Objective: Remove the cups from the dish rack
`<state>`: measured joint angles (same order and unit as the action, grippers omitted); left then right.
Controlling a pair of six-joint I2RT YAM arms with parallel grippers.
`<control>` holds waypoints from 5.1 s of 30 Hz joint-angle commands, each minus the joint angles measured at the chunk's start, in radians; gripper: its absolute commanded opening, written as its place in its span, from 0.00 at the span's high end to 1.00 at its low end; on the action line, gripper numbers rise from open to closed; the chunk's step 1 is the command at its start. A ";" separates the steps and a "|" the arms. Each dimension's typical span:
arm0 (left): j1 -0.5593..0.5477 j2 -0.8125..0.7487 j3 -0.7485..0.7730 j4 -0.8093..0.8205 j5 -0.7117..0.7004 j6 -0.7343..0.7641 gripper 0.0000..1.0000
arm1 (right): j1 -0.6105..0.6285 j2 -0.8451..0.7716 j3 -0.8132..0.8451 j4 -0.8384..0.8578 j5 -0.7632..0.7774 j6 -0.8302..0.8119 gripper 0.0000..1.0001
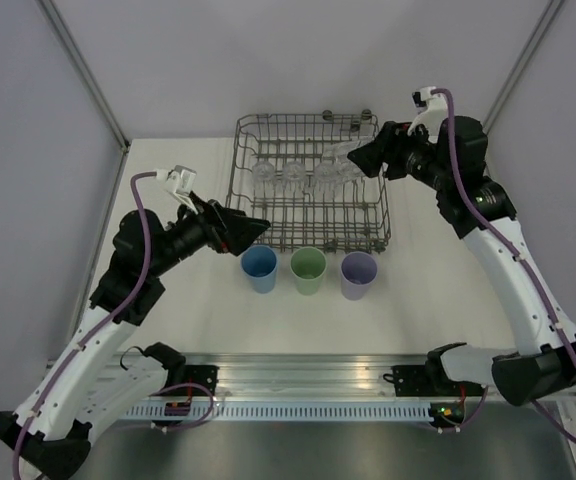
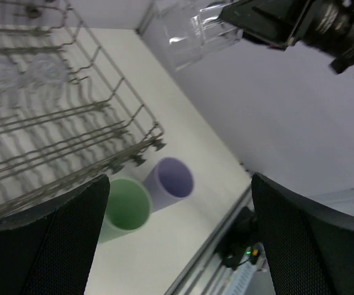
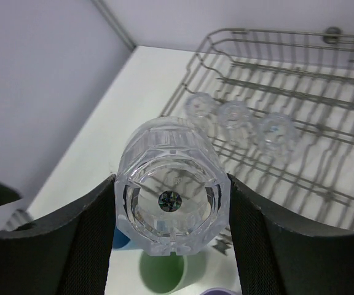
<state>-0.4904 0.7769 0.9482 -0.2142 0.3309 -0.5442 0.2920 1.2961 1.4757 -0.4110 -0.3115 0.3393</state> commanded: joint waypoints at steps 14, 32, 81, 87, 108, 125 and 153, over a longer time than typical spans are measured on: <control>-0.097 0.133 -0.094 0.887 0.227 -0.571 0.06 | 0.025 -0.288 -0.364 0.836 -0.483 0.613 0.66; -0.252 0.223 -0.002 0.857 0.158 -0.442 0.85 | 0.099 -0.311 -0.397 0.773 -0.457 0.544 0.67; -0.258 0.151 0.396 -1.044 -0.622 0.219 0.98 | 0.107 -0.477 -0.167 -0.241 0.060 -0.143 0.02; -0.237 0.220 0.298 -1.001 -0.651 0.213 0.98 | 0.107 -0.475 -0.172 -0.242 0.049 -0.145 0.02; 0.326 0.700 0.308 -0.760 -0.382 0.283 0.98 | 0.108 -0.482 -0.187 -0.210 -0.063 -0.137 0.02; 0.400 0.878 0.484 -0.764 -0.474 0.270 0.98 | 0.111 -0.491 -0.207 -0.184 -0.115 -0.125 0.02; 0.573 1.431 1.069 -0.829 -0.507 0.331 0.97 | 0.142 -0.512 -0.245 -0.160 -0.133 -0.108 0.02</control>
<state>0.0792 2.1963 1.9850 -1.0237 -0.1806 -0.2550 0.4286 0.7864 1.2282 -0.5983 -0.4473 0.2317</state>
